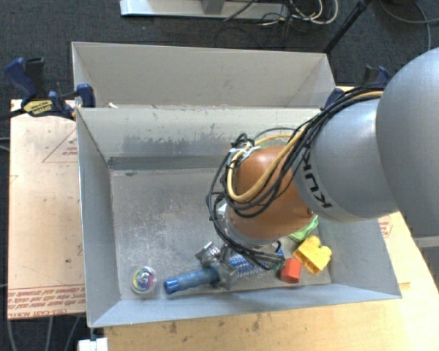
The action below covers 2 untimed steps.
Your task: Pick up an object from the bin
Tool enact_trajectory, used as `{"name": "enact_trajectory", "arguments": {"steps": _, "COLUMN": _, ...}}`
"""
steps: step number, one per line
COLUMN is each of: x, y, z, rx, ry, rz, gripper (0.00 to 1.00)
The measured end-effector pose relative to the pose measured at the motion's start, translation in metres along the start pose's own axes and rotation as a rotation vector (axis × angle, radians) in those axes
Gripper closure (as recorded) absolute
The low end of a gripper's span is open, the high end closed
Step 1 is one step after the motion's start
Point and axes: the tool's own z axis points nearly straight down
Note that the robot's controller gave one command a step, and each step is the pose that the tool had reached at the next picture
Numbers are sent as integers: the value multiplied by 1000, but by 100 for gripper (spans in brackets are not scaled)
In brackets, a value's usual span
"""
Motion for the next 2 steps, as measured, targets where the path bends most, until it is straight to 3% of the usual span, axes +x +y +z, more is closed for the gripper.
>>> {"name": "enact_trajectory", "arguments": {"steps": 1, "x": 0, "y": 0, "z": 0, "rx": 0, "ry": 0, "rz": 0, "gripper": 100}}
{"name": "enact_trajectory", "arguments": {"steps": 2, "x": -1, "y": 7, "z": -147, "rx": 4, "ry": -6, "rz": 66, "gripper": 100}}
